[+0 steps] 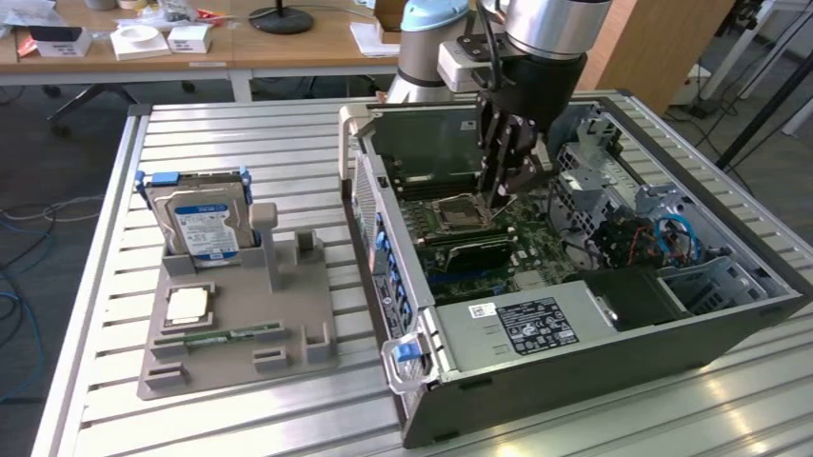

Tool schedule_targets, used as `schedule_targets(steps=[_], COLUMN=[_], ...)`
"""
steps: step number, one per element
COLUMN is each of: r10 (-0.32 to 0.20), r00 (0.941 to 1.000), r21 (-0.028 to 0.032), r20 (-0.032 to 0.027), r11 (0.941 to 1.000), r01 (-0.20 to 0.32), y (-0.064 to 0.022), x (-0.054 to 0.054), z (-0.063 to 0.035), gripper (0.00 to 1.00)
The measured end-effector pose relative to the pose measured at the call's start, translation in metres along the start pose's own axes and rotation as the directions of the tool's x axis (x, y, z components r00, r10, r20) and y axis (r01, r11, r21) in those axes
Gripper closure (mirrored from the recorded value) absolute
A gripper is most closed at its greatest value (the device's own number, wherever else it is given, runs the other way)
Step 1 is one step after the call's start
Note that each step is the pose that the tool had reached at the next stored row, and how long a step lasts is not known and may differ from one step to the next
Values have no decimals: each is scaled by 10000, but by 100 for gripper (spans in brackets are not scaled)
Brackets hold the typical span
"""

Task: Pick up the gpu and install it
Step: 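Press down on the gpu until it lock into place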

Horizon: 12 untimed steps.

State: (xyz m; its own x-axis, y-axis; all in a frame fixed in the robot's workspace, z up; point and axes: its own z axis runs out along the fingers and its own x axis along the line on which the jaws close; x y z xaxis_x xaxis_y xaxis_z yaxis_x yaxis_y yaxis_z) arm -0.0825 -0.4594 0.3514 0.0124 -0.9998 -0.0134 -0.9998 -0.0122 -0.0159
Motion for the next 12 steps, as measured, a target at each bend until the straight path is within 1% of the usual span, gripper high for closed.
schedule_targets(steps=[11,12], r10=[0,0], r00=[10000,10000], r21=[0,0], r20=[0,0], r11=[10000,10000], r01=[0,0], y=[0,0], x=[0,0], z=[0,0], gripper=[67,68])
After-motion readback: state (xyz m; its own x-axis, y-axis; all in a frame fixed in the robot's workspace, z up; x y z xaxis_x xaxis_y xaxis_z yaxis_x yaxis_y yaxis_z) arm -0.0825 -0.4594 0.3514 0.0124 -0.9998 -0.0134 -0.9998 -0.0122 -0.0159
